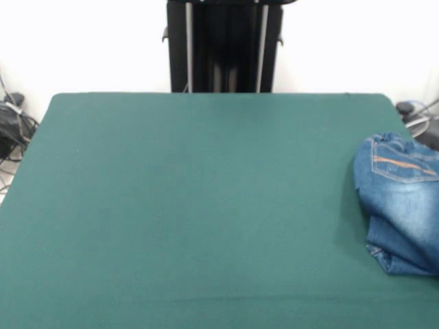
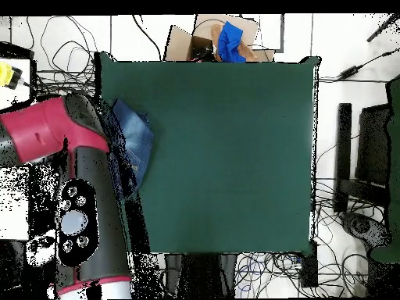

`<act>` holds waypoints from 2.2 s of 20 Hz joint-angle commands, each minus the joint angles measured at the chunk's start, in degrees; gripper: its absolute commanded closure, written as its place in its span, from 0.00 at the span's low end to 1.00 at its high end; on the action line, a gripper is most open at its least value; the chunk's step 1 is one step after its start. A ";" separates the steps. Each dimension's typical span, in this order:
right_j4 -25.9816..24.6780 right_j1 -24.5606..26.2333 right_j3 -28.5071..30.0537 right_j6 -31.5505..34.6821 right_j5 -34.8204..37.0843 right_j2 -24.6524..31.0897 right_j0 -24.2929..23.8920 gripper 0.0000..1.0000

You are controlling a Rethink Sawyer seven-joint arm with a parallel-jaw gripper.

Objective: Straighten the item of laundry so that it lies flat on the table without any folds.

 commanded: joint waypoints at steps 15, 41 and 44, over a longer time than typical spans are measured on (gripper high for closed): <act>-7.35 3.80 16.63 -10.62 -11.57 8.48 -14.15 1.00; -19.32 -0.64 23.22 -3.58 -18.56 7.21 -16.49 1.00; -18.91 1.12 23.09 -2.67 -19.46 7.73 -16.62 1.00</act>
